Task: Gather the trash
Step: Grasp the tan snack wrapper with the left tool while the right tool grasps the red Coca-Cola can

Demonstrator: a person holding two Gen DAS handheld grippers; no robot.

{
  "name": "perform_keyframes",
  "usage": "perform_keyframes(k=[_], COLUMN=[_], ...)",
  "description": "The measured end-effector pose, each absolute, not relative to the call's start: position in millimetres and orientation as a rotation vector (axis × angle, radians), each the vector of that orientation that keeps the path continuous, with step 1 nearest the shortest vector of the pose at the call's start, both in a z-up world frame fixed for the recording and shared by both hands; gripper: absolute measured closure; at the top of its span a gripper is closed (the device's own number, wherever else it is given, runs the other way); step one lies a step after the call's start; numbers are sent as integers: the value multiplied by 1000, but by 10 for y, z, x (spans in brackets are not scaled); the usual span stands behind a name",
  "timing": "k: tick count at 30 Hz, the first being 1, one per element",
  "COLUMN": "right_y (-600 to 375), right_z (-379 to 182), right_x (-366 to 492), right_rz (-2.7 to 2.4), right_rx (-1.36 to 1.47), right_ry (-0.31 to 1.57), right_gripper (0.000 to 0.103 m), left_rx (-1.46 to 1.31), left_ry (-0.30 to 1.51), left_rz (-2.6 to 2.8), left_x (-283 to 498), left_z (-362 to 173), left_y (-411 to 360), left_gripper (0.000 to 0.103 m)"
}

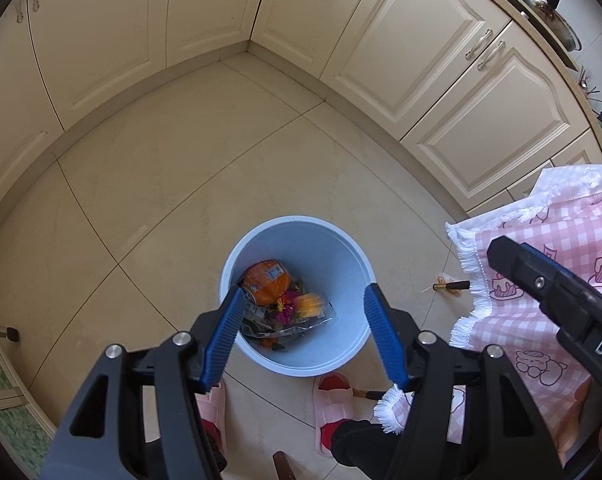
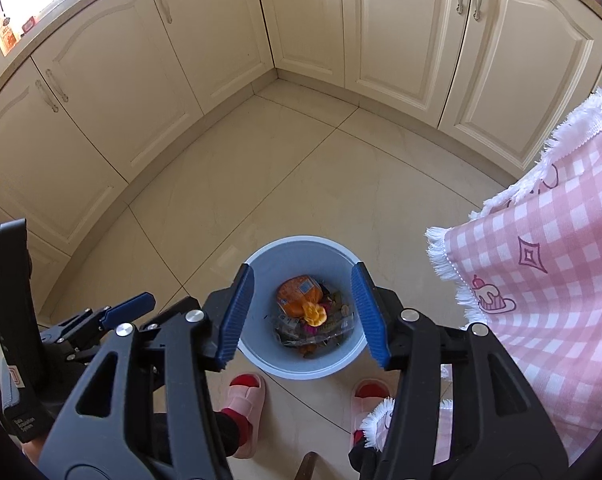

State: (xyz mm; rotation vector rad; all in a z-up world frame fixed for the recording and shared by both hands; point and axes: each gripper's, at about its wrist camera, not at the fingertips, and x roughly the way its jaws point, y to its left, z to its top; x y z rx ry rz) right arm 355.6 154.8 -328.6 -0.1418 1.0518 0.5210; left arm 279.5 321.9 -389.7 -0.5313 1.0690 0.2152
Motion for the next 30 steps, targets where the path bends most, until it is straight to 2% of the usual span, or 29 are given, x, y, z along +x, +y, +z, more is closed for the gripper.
perform_keyframes(k=[8, 16, 22, 30], right_y=[1434, 1014, 289, -1168], right_z=[-3124, -2382, -1576, -811], right_x=[3485, 3227, 2899, 2521], right_rz=[514, 505, 468, 288], right_rx=[-146, -124, -55, 44], right_ry=[1031, 874, 707, 531], right_gripper=[52, 52, 50, 44], left_rx=[-536, -498, -392, -213], left_ry=[1029, 883, 763, 720], left_rz=[208, 141, 22, -235], left_x=[2717, 2576, 2483, 2606], left_z=[-3713, -2920, -2095, -1389], left_y=[3187, 2840, 2093, 622], left_gripper=[42, 42, 39, 37])
